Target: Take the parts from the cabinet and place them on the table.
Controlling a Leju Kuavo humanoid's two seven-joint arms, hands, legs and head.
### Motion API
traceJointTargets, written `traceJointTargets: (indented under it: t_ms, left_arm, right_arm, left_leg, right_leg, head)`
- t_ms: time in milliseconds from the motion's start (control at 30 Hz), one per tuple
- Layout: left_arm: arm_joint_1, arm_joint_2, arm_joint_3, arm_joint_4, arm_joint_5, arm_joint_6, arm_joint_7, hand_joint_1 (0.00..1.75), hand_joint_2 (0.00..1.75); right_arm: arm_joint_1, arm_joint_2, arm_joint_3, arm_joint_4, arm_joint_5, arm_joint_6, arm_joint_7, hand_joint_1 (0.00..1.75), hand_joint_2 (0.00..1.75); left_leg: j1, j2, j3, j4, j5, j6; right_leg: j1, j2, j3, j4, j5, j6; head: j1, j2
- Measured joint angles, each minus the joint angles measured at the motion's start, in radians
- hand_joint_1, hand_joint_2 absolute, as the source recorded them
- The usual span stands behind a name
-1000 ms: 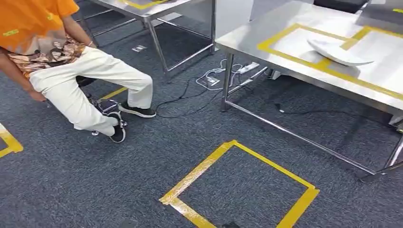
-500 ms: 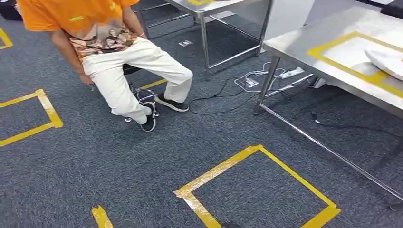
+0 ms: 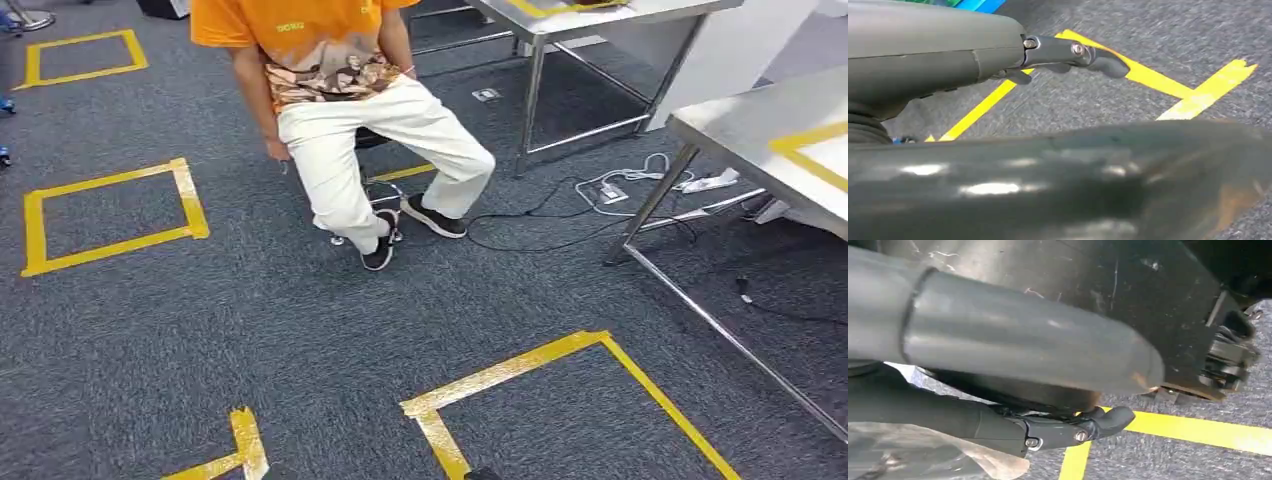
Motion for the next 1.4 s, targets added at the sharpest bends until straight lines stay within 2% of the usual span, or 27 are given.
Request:
traceJointTargets:
  t_ms: [100,167,200,267,300,333,400,433,467,500,600,633,667,700,767,800,867,933,967,1100,1133,1167,1200,1267,1300,1333,1400]
  left_arm:
    - [0.005,-0.001,0.0,0.0,0.0,0.0,0.0,0.0,0.0]
    - [0.006,-0.002,0.0,0.0,0.0,0.001,0.0,0.0,0.0]
    - [0.003,-0.002,0.0,0.0,0.0,0.0,0.0,0.0,0.0]
    - [0.001,-0.003,0.0,0.0,0.0,0.0,0.001,0.0,0.0]
    - [0.002,-0.003,0.0,0.0,0.0,0.0,0.002,0.0,0.0]
    - [0.004,-0.003,0.0,0.0,0.0,0.0,0.002,0.0,0.0]
    - [0.004,-0.002,0.0,0.0,0.0,0.0,0.003,0.0,0.0]
    - [0.003,-0.002,0.0,0.0,0.0,0.0,0.003,0.0,0.0]
    - [0.0,-0.002,0.0,0.0,0.0,0.0,0.003,0.0,0.0]
    - [-0.004,-0.002,0.0,0.0,-0.001,0.0,0.002,0.0,0.0]
    - [0.003,0.0,0.0,0.0,-0.001,-0.003,0.002,0.0,0.0]
    - [0.004,-0.001,0.0,0.0,-0.001,-0.003,0.002,0.0,0.0]
    - [0.002,0.0,0.0,0.0,-0.001,-0.003,0.001,0.0,0.0]
    - [-0.001,0.0,0.0,0.0,-0.001,-0.003,0.0,0.0,0.0]
    - [-0.003,-0.001,0.0,0.0,-0.002,-0.003,-0.003,0.0,0.0]
    - [-0.002,0.0,0.0,0.0,-0.002,-0.003,-0.004,0.0,0.0]
    - [0.0,0.0,0.0,0.0,-0.003,-0.003,-0.004,0.0,0.0]
    - [0.0,0.0,0.0,0.0,-0.008,-0.004,-0.005,0.0,0.0]
    - [-0.001,0.0,0.0,0.0,-0.008,-0.004,-0.005,0.0,0.0]
    - [0.006,0.002,0.0,0.001,-0.01,-0.004,-0.006,0.0,0.0]
    - [0.008,0.004,0.0,0.001,-0.01,-0.004,-0.006,0.0,0.0]
    - [0.007,0.004,0.0,0.001,-0.01,-0.004,-0.006,0.0,0.0]
    - [0.003,0.005,0.0,0.001,-0.011,-0.004,-0.006,0.0,0.0]
    - [0.0,0.005,0.0,0.001,-0.016,-0.004,-0.006,0.0,0.0]
    - [0.001,0.005,0.0,0.001,-0.018,-0.004,-0.006,0.0,0.0]
    - [0.004,0.006,0.0,0.001,-0.018,-0.004,-0.006,0.0,0.0]
    - [0.007,0.01,0.0,0.001,-0.018,-0.004,-0.006,0.0,0.0]
  right_arm:
    - [-0.002,0.001,0.0,0.0,0.0,0.001,-0.001,0.0,0.0]
    - [0.001,0.002,0.0,0.0,0.0,0.002,-0.002,0.0,0.0]
    - [0.002,0.002,0.0,0.0,0.0,0.002,-0.002,0.0,0.0]
    - [0.004,0.001,0.0,0.0,0.0,0.003,-0.001,0.0,0.0]
    - [0.004,0.0,0.0,0.0,0.0,0.003,-0.001,0.0,0.0]
    - [0.003,0.0,0.0,0.0,0.0,0.004,0.0,0.0,0.0]
    - [0.005,0.0,0.0,0.0,0.0,0.006,0.002,0.0,0.0]
    - [0.006,0.0,0.0,0.0,0.0,0.006,0.002,0.0,0.0]
    - [0.008,0.0,0.0,0.0,0.0,0.008,0.003,0.0,0.0]
    - [0.009,0.0,0.0,0.0,0.001,0.008,0.003,0.0,0.0]
    - [0.007,0.0,0.0,-0.002,0.001,0.009,0.008,0.0,0.0]
    - [0.008,0.0,0.002,-0.005,0.001,0.009,0.009,0.0,0.0]
    - [0.008,0.0,0.003,-0.005,0.001,0.012,0.006,0.0,0.0]
    - [0.009,0.0,0.005,-0.004,0.001,0.013,0.006,0.0,0.0]
    - [0.008,0.0,0.008,-0.004,0.001,0.015,0.005,0.0,0.0]
    - [0.007,0.0,0.008,-0.004,0.001,0.015,0.003,0.0,0.0]
    - [0.004,0.0,0.009,-0.004,0.001,0.016,0.004,0.0,0.0]
    - [0.005,0.0,0.009,-0.004,0.001,0.019,0.006,0.0,0.0]
    - [0.005,0.0,0.009,-0.004,0.001,0.023,0.007,0.0,0.0]
    - [0.002,0.0,0.01,-0.002,0.001,0.025,0.008,0.0,0.0]
    - [0.002,0.002,0.01,-0.002,0.001,0.025,0.008,0.0,0.0]
    - [0.002,0.002,0.009,-0.002,0.0,0.025,0.009,0.0,0.0]
    - [0.005,0.002,0.009,-0.002,0.0,0.025,0.009,0.0,0.0]
    - [0.008,0.002,0.009,-0.002,0.0,0.025,0.011,0.0,0.0]
    - [0.008,0.002,0.009,-0.002,0.0,0.025,0.011,0.0,0.0]
    - [0.008,0.002,0.009,-0.003,0.0,0.025,0.012,0.0,0.0]
    - [0.007,0.002,0.009,-0.003,0.001,0.026,0.014,0.0,0.0]
  left_leg:
    - [0.004,-0.036,-0.007,-0.004,0.01,-0.021]
    - [0.0,0.06,-0.034,0.061,-0.038,-0.029]
    - [0.002,0.086,-0.07,0.138,-0.077,-0.035]
    - [0.01,0.102,-0.135,0.274,-0.128,-0.044]
    - [0.013,0.105,-0.144,0.294,-0.127,-0.046]
    - [0.016,0.107,-0.133,0.273,-0.104,-0.048]
    - [0.017,0.126,-0.056,0.125,-0.02,-0.045]
    - [0.015,0.166,-0.011,0.041,0.014,-0.04]
    - [-0.001,0.213,0.005,0.012,-0.003,-0.038]
    - [-0.001,0.206,0.003,0.004,-0.007,-0.026]
    - [0.0,0.173,-0.003,-0.001,-0.006,-0.013]
    - [0.007,0.158,0.004,-0.008,-0.002,-0.006]
    - [0.009,0.149,0.005,-0.01,-0.002,0.002]
    - [0.009,0.135,0.003,-0.01,-0.001,0.008]
    - [0.007,0.108,0.004,-0.009,-0.001,0.01]
    - [0.007,0.093,0.005,-0.009,-0.001,0.01]
    - [0.008,0.06,0.008,-0.008,-0.001,0.01]
    - [0.01,0.027,0.013,-0.007,-0.003,0.006]
    - [0.007,0.017,0.011,-0.005,-0.004,0.001]
    - [0.014,-0.024,-0.009,-0.001,0.005,-0.024]
    - [0.014,-0.007,-0.011,0.007,-0.003,-0.027]
    - [0.007,0.054,-0.02,0.033,-0.022,-0.032]
    - [0.008,0.085,-0.05,0.097,-0.059,-0.037]
    - [0.012,0.103,-0.123,0.253,-0.126,-0.043]
    - [0.014,0.105,-0.144,0.3,-0.136,-0.045]
    - [0.017,0.107,-0.143,0.298,-0.123,-0.046]
    - [0.018,0.117,-0.085,0.184,-0.049,-0.046]
  right_leg:
    - [-0.001,-0.033,0.007,-0.013,0.009,-0.02]
    - [-0.001,-0.064,0.019,-0.023,0.012,-0.028]
    - [0.001,-0.084,0.02,-0.023,0.01,-0.031]
    - [0.003,-0.119,0.022,-0.022,0.005,-0.034]
    - [0.004,-0.133,0.023,-0.022,0.003,-0.034]
    - [0.004,-0.146,0.025,-0.022,0.001,-0.033]
    - [0.004,-0.171,0.034,-0.022,-0.006,-0.029]
    - [0.005,-0.18,0.04,-0.022,-0.011,-0.026]
    - [0.015,-0.189,0.039,-0.021,-0.017,-0.017]
    - [0.017,-0.198,0.04,-0.018,-0.02,-0.01]
    - [0.019,-0.232,0.053,-0.025,-0.026,0.002]
    - [0.014,-0.201,0.046,-0.015,-0.041,0.008]
    - [0.012,-0.149,0.029,0.023,-0.066,0.008]
    - [0.011,-0.121,-0.008,0.097,-0.104,0.009]
    - [0.011,-0.099,-0.09,0.255,-0.16,0.01]
    - [0.012,-0.096,-0.119,0.296,-0.161,0.011]
    - [0.011,-0.093,-0.102,0.229,-0.086,0.01]
    - [0.003,-0.059,-0.036,0.063,0.013,0.009]
    - [-0.002,-0.007,-0.021,0.025,0.013,0.008]
    - [0.002,-0.03,-0.002,-0.001,0.007,-0.01]
    - [-0.004,-0.045,0.003,-0.01,0.011,-0.019]
    - [-0.003,-0.057,0.008,-0.012,0.011,-0.022]
    - [-0.001,-0.075,0.009,-0.012,0.008,-0.028]
    - [0.003,-0.11,0.011,-0.012,0.004,-0.033]
    - [0.003,-0.124,0.012,-0.012,0.002,-0.034]
    - [0.004,-0.138,0.014,-0.012,0.0,-0.034]
    - [0.004,-0.16,0.021,-0.012,-0.005,-0.032]
  head:
    - [-0.001,0.0]
    - [-0.008,0.0]
    - [-0.009,0.0]
    - [-0.008,0.0]
    - [-0.009,0.0]
    - [-0.009,0.0]
    - [-0.009,0.0]
    - [-0.009,0.0]
    - [-0.01,0.0]
    - [-0.01,0.0]
    - [-0.004,0.0]
    - [-0.003,0.0]
    - [0.002,0.0]
    - [0.006,0.0]
    - [0.007,0.0]
    - [0.008,0.0]
    - [0.009,0.0]
    - [0.009,0.0]
    - [0.009,0.0]
    - [0.008,0.0]
    - [0.008,0.0]
    - [0.003,0.0]
    - [-0.001,0.0]
    - [-0.001,0.0]
    - [-0.001,0.0]
    - [-0.001,0.0]
    - [-0.001,0.0]
